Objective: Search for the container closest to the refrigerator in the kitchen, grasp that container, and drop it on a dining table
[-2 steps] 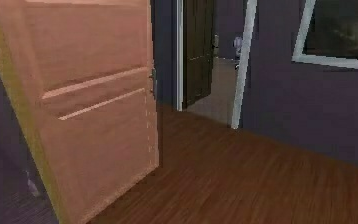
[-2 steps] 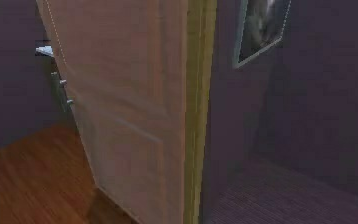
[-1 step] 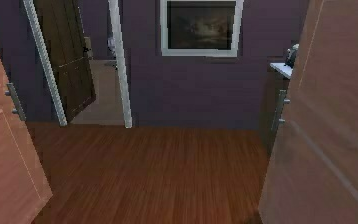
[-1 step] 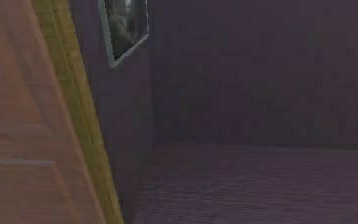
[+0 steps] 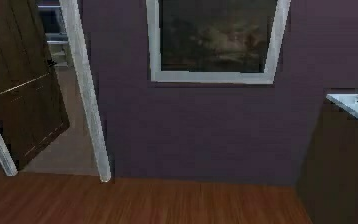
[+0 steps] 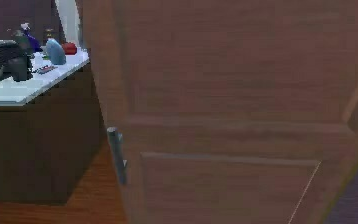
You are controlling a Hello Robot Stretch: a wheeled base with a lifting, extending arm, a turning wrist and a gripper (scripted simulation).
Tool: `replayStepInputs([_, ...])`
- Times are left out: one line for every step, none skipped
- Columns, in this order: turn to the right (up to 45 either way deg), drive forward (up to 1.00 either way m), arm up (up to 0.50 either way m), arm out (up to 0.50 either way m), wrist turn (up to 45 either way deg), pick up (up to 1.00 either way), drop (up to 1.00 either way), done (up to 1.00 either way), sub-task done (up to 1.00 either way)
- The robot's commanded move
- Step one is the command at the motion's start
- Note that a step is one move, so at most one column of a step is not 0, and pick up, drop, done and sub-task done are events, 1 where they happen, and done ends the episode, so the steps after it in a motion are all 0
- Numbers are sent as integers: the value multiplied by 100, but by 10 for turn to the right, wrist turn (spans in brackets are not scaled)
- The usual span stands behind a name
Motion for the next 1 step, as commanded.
replayStepInputs([240, 0, 0, 0, 0, 0, 0, 0, 0])
